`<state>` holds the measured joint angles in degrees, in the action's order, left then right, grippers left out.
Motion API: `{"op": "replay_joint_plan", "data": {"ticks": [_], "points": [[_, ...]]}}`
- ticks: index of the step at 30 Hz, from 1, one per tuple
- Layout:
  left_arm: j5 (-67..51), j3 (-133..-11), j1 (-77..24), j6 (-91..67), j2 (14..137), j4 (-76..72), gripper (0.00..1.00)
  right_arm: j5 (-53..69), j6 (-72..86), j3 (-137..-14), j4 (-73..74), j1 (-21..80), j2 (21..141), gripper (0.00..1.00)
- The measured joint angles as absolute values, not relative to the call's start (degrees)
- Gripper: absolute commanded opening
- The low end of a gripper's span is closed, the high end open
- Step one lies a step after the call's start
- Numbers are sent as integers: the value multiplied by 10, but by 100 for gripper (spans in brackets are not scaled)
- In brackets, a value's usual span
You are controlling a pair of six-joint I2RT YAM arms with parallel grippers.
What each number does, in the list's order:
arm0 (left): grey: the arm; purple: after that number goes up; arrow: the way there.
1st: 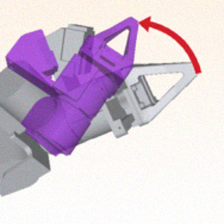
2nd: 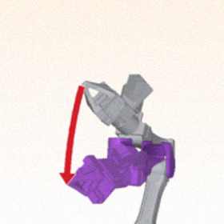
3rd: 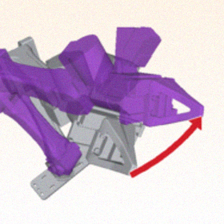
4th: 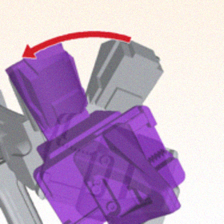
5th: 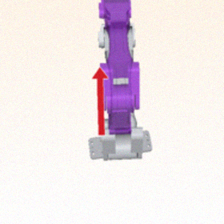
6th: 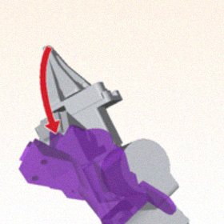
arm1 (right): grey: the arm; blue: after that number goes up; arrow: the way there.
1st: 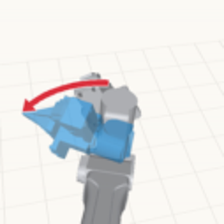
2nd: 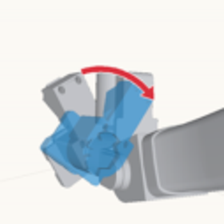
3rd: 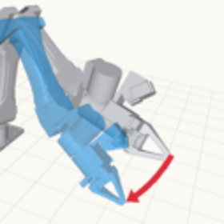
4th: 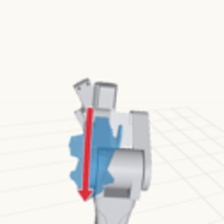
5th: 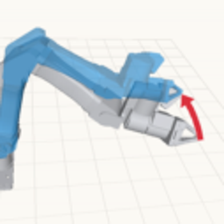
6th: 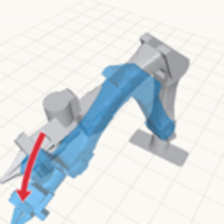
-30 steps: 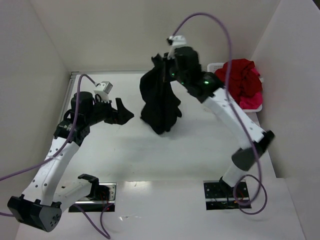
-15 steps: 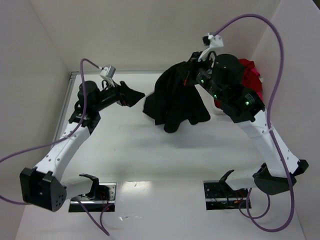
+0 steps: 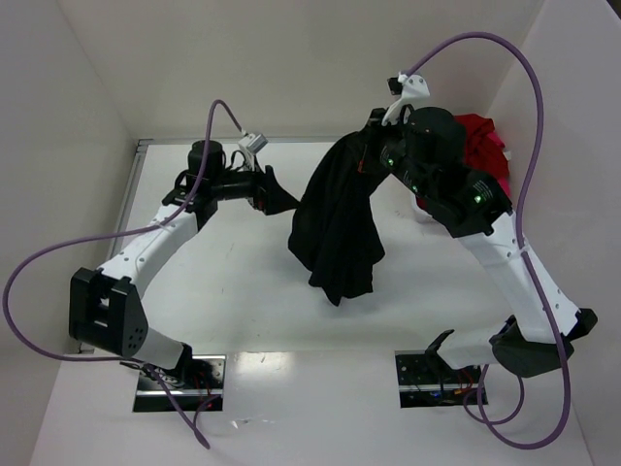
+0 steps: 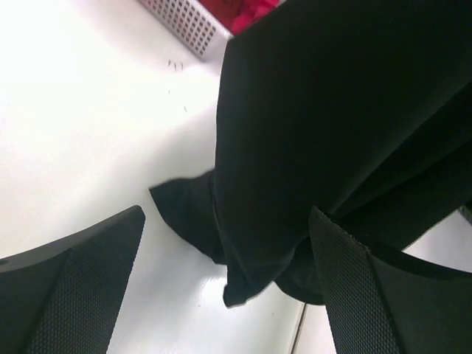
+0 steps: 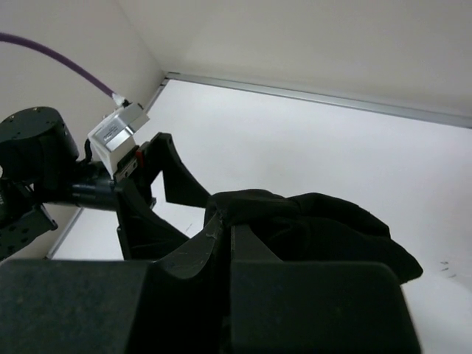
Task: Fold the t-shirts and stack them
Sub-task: Flatten out the tshirt
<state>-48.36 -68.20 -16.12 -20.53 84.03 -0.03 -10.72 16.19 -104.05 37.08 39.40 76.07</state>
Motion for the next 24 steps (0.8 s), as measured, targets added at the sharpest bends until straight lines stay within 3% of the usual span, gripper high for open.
{"op": "replay_joint_plan", "data": {"ticks": [14,24], "points": [[-596,-680,-200,-149,908,28,100,-132,152,-1061,390,394,753,4],[-579,-729,-239,-133,955,41,100,-88,159,-1061,390,394,753,4]]}}
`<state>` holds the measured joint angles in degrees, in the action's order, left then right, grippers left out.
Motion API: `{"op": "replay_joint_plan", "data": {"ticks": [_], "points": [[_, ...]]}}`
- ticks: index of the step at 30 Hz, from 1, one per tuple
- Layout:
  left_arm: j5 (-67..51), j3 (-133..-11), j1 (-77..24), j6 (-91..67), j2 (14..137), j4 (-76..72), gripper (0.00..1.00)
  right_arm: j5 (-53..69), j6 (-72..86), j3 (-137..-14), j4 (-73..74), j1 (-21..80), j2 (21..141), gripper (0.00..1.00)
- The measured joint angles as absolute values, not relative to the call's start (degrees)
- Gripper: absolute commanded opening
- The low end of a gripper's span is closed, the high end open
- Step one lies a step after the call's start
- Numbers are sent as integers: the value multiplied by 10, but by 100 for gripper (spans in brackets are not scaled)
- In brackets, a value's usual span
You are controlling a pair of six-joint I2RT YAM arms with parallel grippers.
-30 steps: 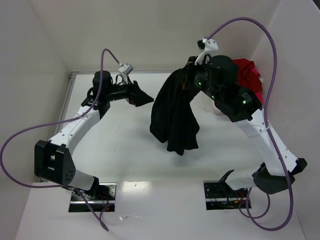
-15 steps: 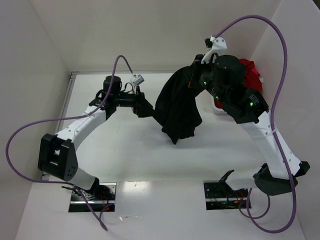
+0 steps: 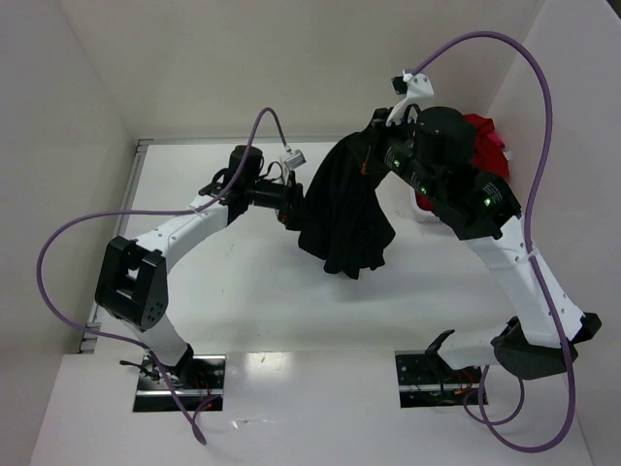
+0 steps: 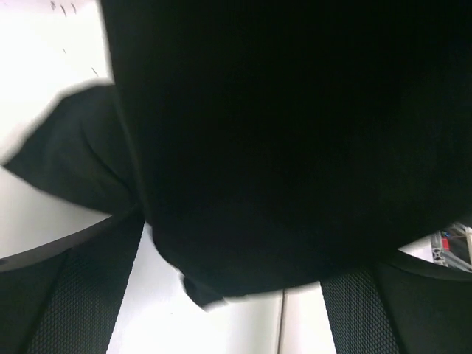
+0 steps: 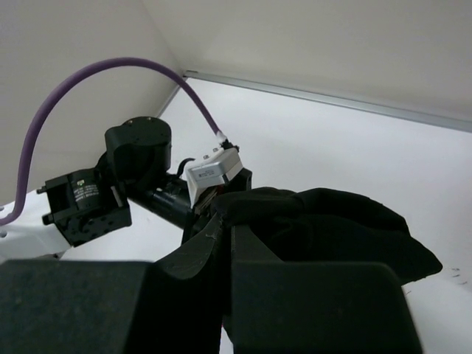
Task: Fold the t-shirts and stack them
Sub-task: Flatten out the tshirt
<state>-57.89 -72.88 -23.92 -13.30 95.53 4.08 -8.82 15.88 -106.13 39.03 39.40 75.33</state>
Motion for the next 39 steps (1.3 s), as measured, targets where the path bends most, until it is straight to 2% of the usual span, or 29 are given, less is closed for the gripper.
{"op": "replay_joint_plan", "data": {"ticks": [2,3,6,7,10,12,17,19,21,26,27,28,33,37,39], "points": [[-580,-731,-239,-134,955,35,100,-82,161,-1059,390,394,753,4],[-579,-731,-239,-134,955,33,92,-79,163,-1057,390,394,752,4],[-578,-734,-242,-128,955,38,57,-77,167,-1051,391,394,751,5],[-576,-735,-243,-123,955,42,28,-78,168,-1049,391,394,750,5],[-553,-733,-245,-110,950,55,0,-87,167,-1032,390,394,743,9],[-525,-724,-246,-106,931,62,0,-96,167,-1013,388,394,733,11],[-403,-710,-246,-106,819,82,0,-112,170,-947,368,394,700,29],[-340,-738,-246,-110,774,98,0,-117,172,-910,354,394,688,30],[-265,-801,-247,-121,754,117,0,-121,174,-868,335,394,678,47],[-132,-998,-243,-143,766,166,0,-127,180,-777,272,394,672,79],[-117,-1031,-243,-148,770,179,0,-128,181,-765,261,394,672,93],[-105,-1058,-243,-149,775,190,0,-128,184,-755,250,394,672,98],[-58,-1203,-243,-148,830,277,0,-121,186,-703,174,394,668,100],[1,-1379,-243,-159,926,385,0,-105,206,-665,126,393,667,100],[46,-1428,-243,-173,956,427,0,-96,216,-662,119,393,674,100]]}}
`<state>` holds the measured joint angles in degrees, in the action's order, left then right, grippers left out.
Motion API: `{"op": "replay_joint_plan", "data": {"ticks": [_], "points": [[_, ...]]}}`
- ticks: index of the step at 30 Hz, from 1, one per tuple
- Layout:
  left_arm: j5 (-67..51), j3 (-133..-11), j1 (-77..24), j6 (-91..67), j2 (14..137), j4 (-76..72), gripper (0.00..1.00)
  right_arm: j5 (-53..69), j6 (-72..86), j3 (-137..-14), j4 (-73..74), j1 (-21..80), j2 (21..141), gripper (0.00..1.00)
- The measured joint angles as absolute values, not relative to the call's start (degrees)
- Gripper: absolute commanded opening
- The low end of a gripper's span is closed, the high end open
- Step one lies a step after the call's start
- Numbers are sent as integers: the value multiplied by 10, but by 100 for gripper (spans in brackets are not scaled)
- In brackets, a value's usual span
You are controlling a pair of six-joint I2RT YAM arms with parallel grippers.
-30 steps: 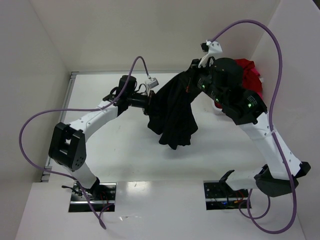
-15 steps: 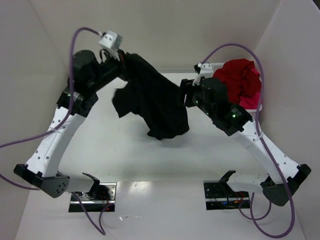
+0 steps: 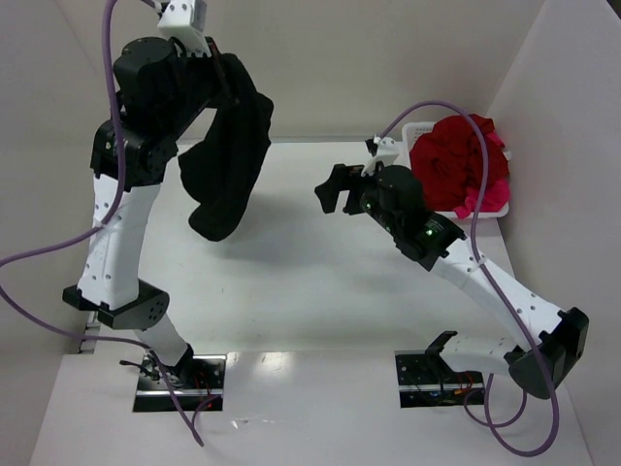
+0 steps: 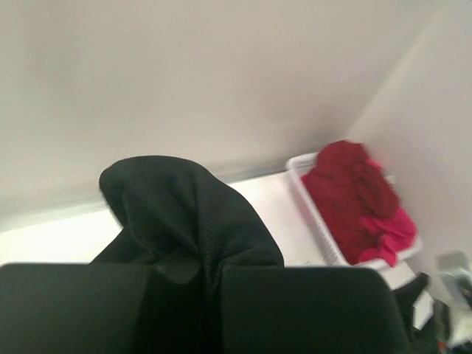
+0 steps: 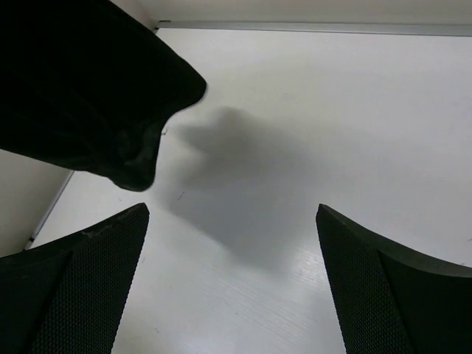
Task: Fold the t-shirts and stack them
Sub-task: Flatten out the tshirt
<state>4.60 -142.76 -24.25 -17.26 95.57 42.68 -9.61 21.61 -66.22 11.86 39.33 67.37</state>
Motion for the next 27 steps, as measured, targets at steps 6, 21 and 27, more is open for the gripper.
{"op": "replay_joint_plan", "data": {"ticks": [6,21,27], "points": [[189,-1418,-243,-189,966,514,0,-92,230,-662,115,393,677,100],[220,-1031,-246,-431,715,350,0,65,257,-725,114,396,686,100],[238,-954,-246,-499,658,276,0,84,270,-758,110,454,736,100]]}}
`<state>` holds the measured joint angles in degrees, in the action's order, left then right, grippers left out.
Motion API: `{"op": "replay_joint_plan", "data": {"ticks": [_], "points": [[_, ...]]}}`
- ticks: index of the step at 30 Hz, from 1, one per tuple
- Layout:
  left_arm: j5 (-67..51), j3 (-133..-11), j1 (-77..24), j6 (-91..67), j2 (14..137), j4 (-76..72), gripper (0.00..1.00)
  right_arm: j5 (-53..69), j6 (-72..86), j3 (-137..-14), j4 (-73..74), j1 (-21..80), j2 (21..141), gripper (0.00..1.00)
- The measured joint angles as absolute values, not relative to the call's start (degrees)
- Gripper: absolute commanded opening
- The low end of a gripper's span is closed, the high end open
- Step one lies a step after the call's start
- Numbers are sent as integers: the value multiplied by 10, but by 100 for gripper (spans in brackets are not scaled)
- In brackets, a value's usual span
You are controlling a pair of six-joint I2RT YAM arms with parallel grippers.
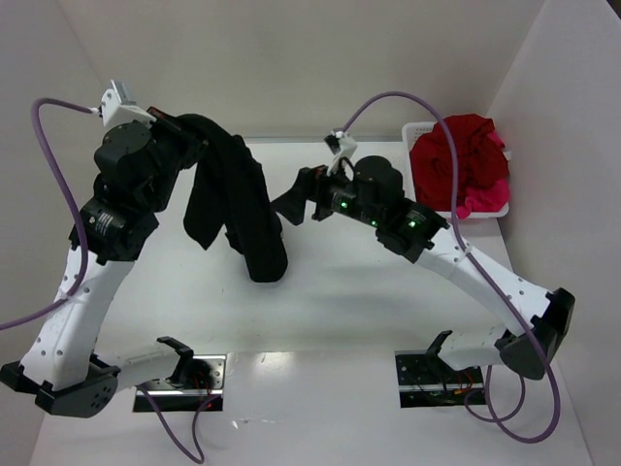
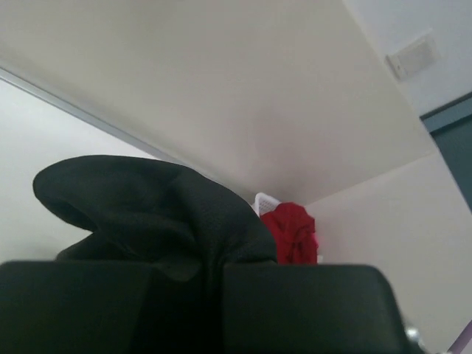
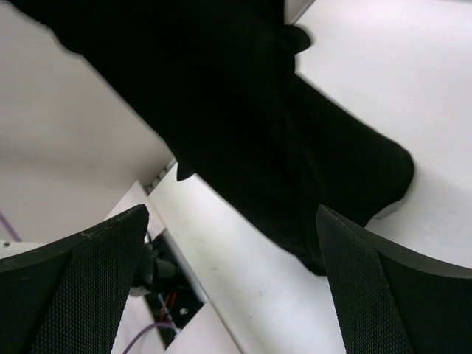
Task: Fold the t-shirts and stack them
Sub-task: Flatten out the tshirt
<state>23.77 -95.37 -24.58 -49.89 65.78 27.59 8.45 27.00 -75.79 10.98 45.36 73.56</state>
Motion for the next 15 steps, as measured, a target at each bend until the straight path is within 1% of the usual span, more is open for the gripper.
{"op": "replay_joint_plan", "data": {"ticks": [6,12,15], "points": [[276,-912,-246,-542,658,226,0,89,286,-800,108,518,782,100],[291,-890,-246,-557,659,205,0,108,292,-849,99,546,818,100],[291,-890,-246,-558,658,192,0,107,298,-871,90,565,856,100]]}}
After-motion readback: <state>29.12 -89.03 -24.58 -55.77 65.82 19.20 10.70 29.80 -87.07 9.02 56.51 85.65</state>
